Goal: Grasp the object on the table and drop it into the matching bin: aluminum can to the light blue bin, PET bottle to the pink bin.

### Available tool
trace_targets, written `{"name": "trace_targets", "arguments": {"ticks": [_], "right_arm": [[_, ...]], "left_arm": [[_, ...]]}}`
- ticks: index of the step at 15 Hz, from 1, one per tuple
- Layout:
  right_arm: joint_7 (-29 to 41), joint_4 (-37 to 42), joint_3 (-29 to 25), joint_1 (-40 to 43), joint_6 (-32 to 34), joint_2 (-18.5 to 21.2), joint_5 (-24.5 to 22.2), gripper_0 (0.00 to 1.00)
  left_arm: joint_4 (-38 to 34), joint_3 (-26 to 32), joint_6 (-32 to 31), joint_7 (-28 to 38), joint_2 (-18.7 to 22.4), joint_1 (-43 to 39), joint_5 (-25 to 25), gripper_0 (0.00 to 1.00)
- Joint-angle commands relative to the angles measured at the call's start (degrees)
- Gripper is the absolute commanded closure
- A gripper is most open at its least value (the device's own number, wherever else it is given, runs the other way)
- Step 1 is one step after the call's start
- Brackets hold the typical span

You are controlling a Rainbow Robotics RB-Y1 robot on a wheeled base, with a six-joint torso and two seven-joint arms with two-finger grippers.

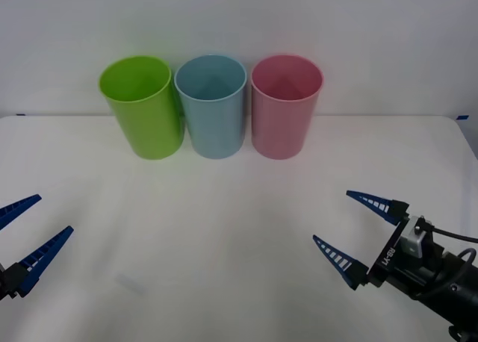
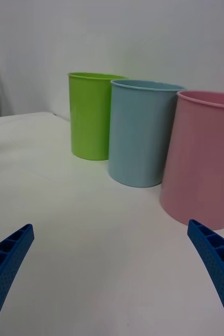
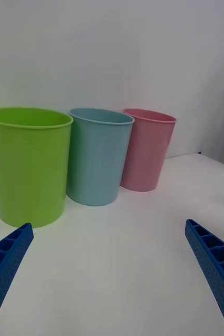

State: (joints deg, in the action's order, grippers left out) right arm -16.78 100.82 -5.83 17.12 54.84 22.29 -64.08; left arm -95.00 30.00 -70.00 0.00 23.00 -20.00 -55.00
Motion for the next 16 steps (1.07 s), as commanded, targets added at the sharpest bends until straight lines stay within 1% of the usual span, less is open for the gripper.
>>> {"name": "trace_targets", "arguments": {"ticks": [1,4,11,16], "right_arm": [[0.3,0.0,-2.3,2.6,3.4,-0.1,0.8,0.00],[0.5,0.0,-3.4,4.3,5.4,0.0,1.1,0.00],[0.4,0.0,-3.5,5.7,4.8,-0.1,2.4,0.00],[0.5,0.0,-4.7,7.0,4.4,-0.1,2.7,0.00]], "left_arm": [[0.0,0.0,0.0,0.0,0.0,0.0,0.0,0.00],[0.0,0.0,0.0,0.0,0.0,0.0,0.0,0.00],[0.0,0.0,0.0,0.0,0.0,0.0,0.0,0.00],[0.0,0.0,0.0,0.0,0.0,0.0,0.0,0.00]]}}
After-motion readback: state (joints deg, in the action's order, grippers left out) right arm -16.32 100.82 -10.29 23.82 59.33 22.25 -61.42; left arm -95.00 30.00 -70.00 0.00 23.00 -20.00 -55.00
